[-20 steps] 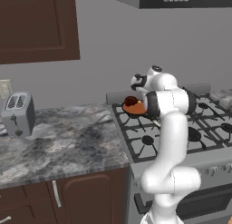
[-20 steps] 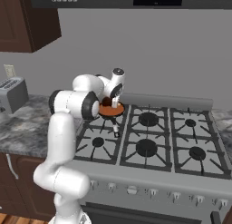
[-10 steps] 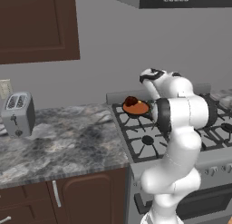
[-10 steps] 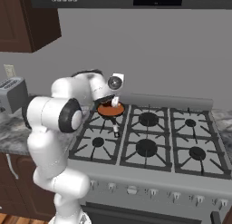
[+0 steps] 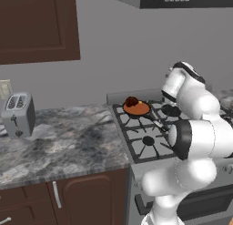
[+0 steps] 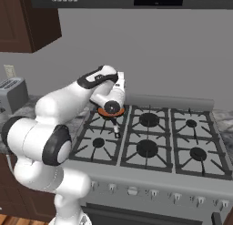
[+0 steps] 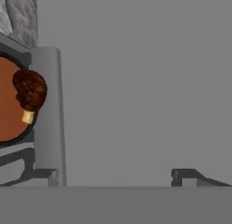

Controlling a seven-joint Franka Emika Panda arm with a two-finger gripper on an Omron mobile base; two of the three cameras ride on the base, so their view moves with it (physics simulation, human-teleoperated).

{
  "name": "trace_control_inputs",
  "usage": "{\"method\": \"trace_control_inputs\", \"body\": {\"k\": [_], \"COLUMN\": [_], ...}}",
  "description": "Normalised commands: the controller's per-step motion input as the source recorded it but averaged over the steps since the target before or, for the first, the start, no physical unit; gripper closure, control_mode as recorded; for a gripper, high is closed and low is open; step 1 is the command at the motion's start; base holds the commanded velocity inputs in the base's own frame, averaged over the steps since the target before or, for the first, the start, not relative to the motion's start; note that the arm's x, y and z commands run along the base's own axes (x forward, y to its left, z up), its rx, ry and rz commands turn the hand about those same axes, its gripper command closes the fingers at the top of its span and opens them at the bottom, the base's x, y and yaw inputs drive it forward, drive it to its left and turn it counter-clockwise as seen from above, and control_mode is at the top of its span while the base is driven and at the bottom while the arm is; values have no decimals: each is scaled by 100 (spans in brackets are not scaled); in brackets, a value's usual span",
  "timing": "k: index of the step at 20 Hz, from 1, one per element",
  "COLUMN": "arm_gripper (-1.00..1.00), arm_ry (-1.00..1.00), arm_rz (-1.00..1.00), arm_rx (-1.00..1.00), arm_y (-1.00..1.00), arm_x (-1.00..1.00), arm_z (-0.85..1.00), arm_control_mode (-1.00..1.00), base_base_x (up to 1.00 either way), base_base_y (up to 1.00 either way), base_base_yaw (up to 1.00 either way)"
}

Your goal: Retrieve the steak from the fridge and place it on the saucepan with marinade on the stove.

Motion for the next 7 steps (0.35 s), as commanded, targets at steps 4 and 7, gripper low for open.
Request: {"method": "trace_control_inputs", "body": {"k": [4,7], "arm_gripper": [-100,-100], "arm_ry": [-27,-13], "arm_rz": [0,0], "arm_rx": [2,2], "arm_y": [-44,-50], "arm_x": [-65,-53], "arm_z": [60,63], "arm_control_mode": [-100,-100], "base_base_x": [0,0], "base_base_y": [0,0], "base_base_yaw": [0,0]}}
